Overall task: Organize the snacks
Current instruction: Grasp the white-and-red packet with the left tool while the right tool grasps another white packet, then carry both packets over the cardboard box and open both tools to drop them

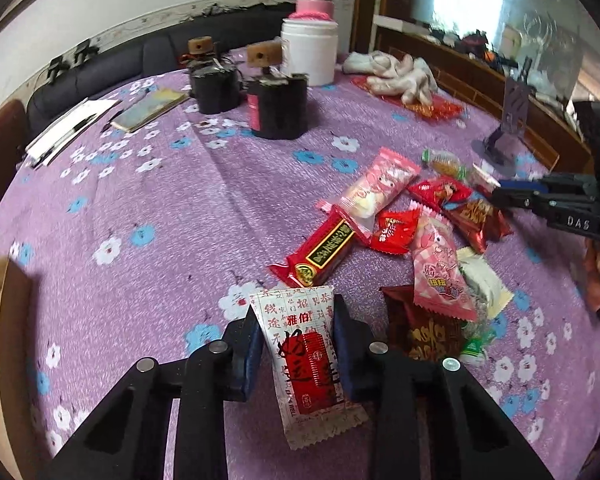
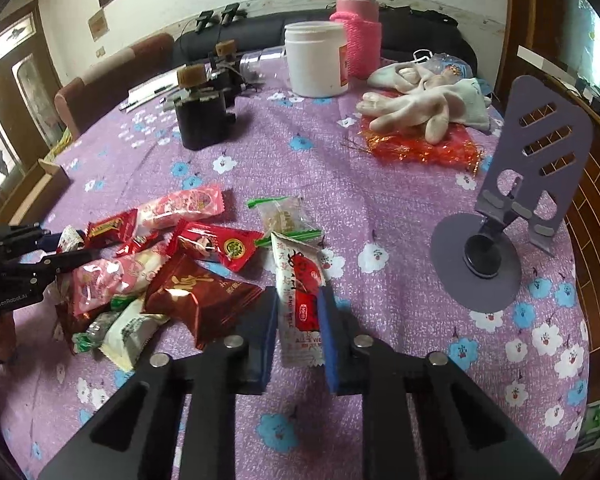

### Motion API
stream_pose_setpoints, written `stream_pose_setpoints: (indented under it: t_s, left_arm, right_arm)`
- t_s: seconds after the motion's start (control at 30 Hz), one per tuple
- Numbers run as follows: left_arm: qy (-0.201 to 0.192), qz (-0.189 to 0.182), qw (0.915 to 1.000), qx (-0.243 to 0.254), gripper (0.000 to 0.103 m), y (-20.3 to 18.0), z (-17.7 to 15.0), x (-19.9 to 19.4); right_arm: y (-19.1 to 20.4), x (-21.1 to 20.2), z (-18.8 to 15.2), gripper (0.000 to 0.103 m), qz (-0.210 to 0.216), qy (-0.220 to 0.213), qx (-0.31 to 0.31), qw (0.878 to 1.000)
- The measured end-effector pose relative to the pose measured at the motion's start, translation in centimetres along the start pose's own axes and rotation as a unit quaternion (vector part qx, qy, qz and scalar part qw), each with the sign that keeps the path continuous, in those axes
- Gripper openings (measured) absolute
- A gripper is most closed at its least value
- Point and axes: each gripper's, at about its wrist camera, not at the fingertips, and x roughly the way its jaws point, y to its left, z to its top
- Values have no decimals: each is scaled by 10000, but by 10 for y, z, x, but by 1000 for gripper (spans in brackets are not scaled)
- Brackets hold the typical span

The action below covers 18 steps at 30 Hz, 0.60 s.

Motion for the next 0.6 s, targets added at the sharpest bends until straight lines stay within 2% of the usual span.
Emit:
stream_pose_setpoints:
  t_s: [0.03, 0.17, 0.37, 0.5, 0.6]
  left_arm:
    - [-58, -32, 9999, -92, 32, 3, -1, -5]
    - [-245, -86, 9990, -360, 32, 12, -5, -24]
    - [-552, -216, 9971, -472, 32, 4, -7, -57]
    - [-745, -241, 9954, -558, 32, -1, -11, -80]
    - [-849, -104, 9939, -690, 32, 4, -18, -98]
  right_arm:
    - [0, -3, -1, 11, 4, -40, 31, 10000]
    - [2, -15, -4, 11, 83, -141, 121, 9998]
    - [12, -37, -13, 10, 249, -326, 206, 9989]
    - [29, -57, -13, 10, 509, -483, 258, 9972]
    - [49, -73, -14, 10, 779, -641, 249, 9946]
